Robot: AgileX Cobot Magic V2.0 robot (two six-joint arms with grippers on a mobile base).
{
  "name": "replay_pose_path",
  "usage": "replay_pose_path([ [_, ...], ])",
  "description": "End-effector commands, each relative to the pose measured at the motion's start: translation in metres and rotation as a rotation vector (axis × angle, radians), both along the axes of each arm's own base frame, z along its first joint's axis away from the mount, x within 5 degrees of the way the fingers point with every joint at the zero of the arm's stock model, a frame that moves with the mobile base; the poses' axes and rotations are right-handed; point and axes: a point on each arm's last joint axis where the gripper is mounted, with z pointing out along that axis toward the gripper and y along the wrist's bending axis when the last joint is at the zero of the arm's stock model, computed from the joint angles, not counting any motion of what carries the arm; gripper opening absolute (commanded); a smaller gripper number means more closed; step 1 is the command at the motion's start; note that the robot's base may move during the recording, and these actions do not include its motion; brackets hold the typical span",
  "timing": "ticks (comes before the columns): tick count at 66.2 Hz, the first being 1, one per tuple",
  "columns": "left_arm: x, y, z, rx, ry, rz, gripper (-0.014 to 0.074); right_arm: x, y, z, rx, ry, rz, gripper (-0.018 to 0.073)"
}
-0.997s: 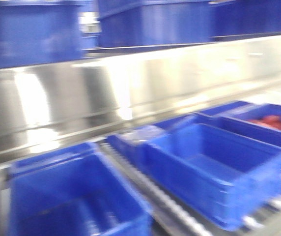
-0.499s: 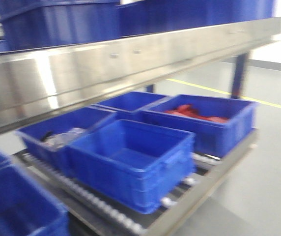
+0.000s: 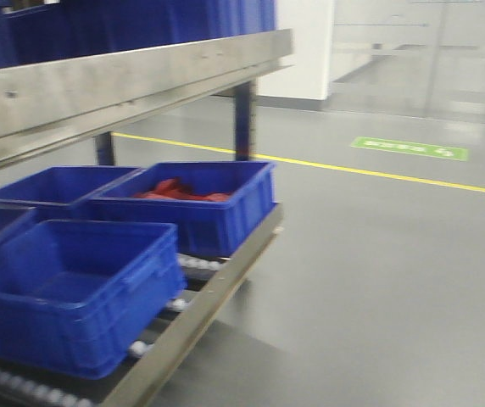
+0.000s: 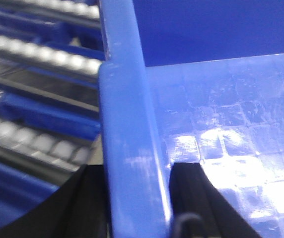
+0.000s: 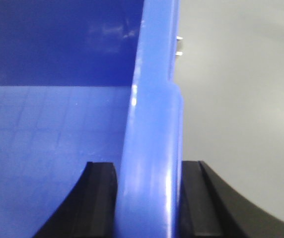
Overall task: Move blue bin to conveyor side
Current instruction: 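Hold the blue bin with both grippers while driving away from the rack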
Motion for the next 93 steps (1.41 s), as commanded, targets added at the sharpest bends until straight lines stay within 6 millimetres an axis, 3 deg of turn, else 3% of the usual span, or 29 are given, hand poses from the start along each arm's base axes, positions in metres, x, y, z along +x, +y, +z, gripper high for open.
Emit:
replay_pose_path([
  [1,-0.0049,0.0018,0.012,0.025,-0.108,0.008,-0.0022,-0.0075,-0.0083,0.0201,-0.005,-0.17,-0.03,-0.0079],
  [93,-0.0049,0.0018,0.012,0.025,-0.108,0.008,-0.0022,-0.0075,-0.0083,0.0201,-0.005,-0.17,-0.03,-0.0079],
])
